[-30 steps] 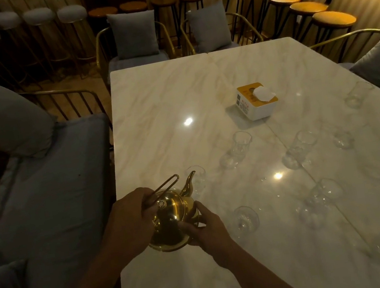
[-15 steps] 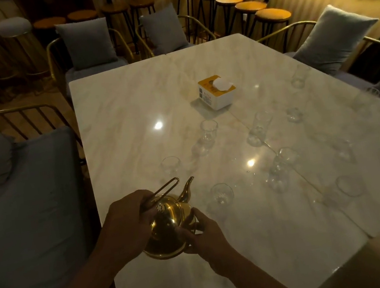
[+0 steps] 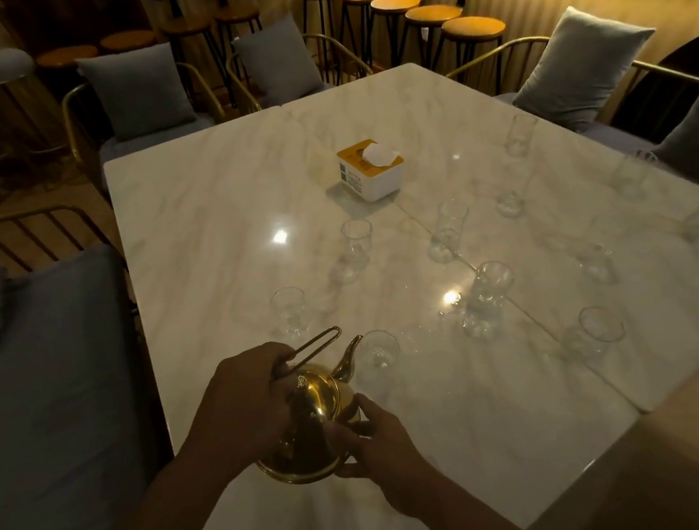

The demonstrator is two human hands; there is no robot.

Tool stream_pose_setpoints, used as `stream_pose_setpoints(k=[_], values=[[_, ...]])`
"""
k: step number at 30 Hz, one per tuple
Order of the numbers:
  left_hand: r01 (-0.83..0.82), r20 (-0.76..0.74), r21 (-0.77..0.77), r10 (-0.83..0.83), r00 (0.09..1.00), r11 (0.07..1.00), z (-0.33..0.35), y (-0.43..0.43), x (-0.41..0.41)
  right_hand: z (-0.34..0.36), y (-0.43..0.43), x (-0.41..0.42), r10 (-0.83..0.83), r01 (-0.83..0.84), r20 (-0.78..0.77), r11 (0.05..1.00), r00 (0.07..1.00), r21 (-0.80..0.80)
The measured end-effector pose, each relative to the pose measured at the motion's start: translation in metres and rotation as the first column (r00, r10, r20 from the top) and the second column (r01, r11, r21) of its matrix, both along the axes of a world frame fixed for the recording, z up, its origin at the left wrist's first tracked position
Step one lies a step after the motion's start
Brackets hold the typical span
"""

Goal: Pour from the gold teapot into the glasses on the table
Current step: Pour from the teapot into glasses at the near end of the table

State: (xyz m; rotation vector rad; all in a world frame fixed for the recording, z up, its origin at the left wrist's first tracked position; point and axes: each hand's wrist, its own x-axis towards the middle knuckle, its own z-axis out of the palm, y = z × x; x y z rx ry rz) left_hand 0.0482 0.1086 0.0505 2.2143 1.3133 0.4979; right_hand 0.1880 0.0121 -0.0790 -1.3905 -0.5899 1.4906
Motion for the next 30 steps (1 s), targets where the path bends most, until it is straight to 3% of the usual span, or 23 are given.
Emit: stream_pose_setpoints(k=[10,30], values=[[0.055,-0.115,0.067,-0.047,0.992,0.996,0.001,-0.004,0.017,-0.001,-0.013,0.011,0.074,-0.075,-0.068,0.997,0.995,-0.023],[0.031,-0.148,0.106,-0.015,0.989,0.994,0.008,-0.008,0.051,0.005,-0.017,0.031,0.067,-0.077,-0.125,0.994,0.990,-0.076]])
